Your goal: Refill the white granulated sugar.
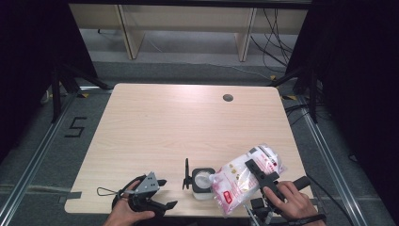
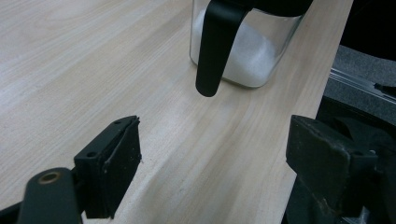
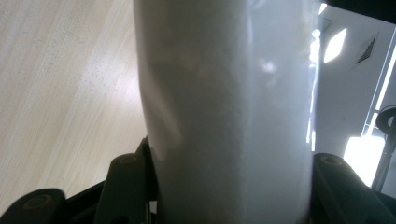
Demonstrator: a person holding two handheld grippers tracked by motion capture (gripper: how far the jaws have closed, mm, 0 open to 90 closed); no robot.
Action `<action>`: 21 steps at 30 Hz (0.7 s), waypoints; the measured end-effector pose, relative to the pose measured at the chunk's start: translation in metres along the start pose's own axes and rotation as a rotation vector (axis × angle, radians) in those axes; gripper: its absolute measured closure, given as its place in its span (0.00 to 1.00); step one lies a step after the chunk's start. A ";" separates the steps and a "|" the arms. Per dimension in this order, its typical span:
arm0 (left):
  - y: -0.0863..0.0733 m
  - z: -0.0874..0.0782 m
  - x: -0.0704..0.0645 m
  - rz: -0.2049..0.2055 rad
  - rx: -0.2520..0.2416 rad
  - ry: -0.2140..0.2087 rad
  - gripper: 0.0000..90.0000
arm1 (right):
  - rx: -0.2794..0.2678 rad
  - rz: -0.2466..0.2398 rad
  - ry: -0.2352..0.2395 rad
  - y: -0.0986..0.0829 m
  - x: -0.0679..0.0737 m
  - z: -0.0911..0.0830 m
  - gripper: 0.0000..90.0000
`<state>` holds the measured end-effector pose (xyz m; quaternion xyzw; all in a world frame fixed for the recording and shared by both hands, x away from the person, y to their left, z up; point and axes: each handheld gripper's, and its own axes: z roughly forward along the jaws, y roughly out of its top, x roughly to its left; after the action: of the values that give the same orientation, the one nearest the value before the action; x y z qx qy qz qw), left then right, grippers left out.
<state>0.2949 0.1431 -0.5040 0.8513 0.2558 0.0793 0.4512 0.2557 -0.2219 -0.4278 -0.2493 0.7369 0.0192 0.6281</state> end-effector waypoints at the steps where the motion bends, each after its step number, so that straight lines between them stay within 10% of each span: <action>1: 0.000 0.000 0.000 -0.002 -0.002 0.002 0.19 | -0.001 0.000 -0.001 0.000 0.000 0.000 0.57; 21: 0.000 0.000 0.000 -0.001 0.000 0.000 0.19 | -0.002 -0.033 -0.012 0.003 0.001 0.001 0.57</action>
<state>0.2949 0.1431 -0.5041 0.8513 0.2560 0.0790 0.4511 0.2556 -0.2189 -0.4300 -0.2621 0.7289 0.0112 0.6323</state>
